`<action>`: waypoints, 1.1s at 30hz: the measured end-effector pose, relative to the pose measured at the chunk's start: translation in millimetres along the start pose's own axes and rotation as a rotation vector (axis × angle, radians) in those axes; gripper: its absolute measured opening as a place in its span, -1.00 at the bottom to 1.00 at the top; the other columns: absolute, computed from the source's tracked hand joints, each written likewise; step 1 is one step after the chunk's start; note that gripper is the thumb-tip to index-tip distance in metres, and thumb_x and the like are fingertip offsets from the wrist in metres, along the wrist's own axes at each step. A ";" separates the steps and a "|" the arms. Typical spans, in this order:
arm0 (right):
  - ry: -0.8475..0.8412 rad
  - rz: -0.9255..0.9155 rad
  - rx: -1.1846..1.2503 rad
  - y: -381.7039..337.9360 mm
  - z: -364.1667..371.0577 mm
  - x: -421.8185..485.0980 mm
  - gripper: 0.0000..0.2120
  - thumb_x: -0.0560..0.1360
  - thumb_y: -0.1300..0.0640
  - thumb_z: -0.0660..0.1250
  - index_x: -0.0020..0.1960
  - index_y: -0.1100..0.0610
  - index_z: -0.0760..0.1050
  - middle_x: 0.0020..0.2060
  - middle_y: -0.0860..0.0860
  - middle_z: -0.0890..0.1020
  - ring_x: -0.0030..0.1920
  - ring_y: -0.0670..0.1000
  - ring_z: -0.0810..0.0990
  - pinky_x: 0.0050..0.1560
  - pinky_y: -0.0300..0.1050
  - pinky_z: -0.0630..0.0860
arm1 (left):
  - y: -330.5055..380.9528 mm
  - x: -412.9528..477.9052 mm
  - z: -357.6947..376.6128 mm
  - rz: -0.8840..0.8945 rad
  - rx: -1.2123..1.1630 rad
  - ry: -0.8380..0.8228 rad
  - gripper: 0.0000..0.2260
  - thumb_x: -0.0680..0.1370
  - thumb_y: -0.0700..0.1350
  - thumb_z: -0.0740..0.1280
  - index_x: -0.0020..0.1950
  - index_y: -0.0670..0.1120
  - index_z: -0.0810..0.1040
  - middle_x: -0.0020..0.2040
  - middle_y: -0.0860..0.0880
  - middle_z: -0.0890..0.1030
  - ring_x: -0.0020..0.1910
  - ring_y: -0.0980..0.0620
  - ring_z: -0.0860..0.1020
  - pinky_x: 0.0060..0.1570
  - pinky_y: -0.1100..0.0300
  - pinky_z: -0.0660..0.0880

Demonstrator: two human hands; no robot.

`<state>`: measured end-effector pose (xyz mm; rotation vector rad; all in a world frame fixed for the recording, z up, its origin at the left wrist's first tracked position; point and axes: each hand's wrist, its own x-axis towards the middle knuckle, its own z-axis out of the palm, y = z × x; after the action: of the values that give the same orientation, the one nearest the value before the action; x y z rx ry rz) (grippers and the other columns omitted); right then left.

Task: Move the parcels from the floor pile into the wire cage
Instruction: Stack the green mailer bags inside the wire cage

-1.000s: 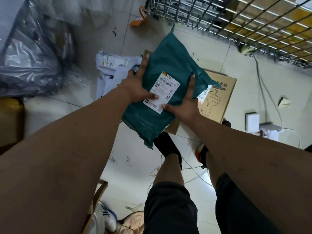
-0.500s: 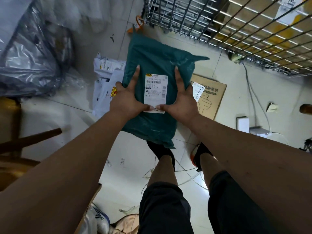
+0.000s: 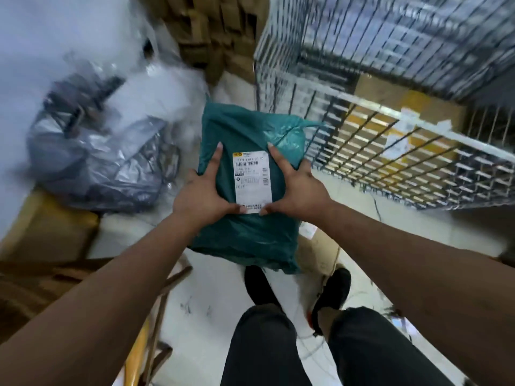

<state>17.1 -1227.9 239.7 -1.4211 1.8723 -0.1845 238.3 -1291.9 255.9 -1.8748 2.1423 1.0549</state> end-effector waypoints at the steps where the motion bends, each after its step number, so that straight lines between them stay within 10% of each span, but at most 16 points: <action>1: -0.003 -0.022 -0.005 -13.3 -20.9 -7.9 0.35 0.11 -0.30 0.66 0.50 -0.50 -0.32 0.41 0.22 0.19 0.24 0.31 0.53 0.26 0.10 0.52 | 10.0 -11.0 -20.3 0.001 0.005 0.005 0.31 0.12 0.34 0.65 0.46 0.56 -0.34 0.33 -0.33 0.39 0.20 -0.36 0.55 0.24 -0.10 0.50; 13: 0.065 -0.155 -0.043 -118.4 -233.9 -68.3 0.36 0.17 -0.26 0.67 0.62 -0.26 -0.24 0.50 0.26 0.24 0.48 0.24 0.27 0.53 -0.06 0.19 | 140.9 -70.2 -214.4 0.138 0.106 0.097 0.35 0.12 0.34 0.66 0.61 0.36 -0.25 0.48 -0.28 0.39 0.37 -0.28 0.47 0.36 -0.09 0.45; 25: 0.174 0.009 0.142 -93.9 -339.3 -75.6 0.28 0.23 -0.05 0.70 0.66 -0.16 -0.11 0.52 0.14 0.33 0.47 0.20 0.36 0.54 0.11 0.28 | 259.1 -24.3 -256.2 0.374 0.146 0.071 0.20 0.25 0.19 0.67 0.67 0.24 -0.05 0.59 -0.08 0.34 0.46 -0.17 0.42 0.36 0.00 0.43; 33: 0.218 0.128 0.359 -20.3 -389.7 -16.1 0.24 0.26 0.08 0.70 0.63 -0.27 -0.08 0.47 0.07 0.37 0.25 0.26 0.55 -0.17 0.27 0.69 | 343.6 57.8 -220.3 0.411 0.238 0.091 0.12 0.32 0.22 0.62 0.66 0.27 -0.07 0.55 -0.08 0.39 0.40 -0.21 0.47 0.29 -0.06 0.49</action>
<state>-215.8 -1345.8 530.2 -1.0666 1.9758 -0.6008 -8.6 -1462.5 538.6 -1.4400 2.6433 0.7341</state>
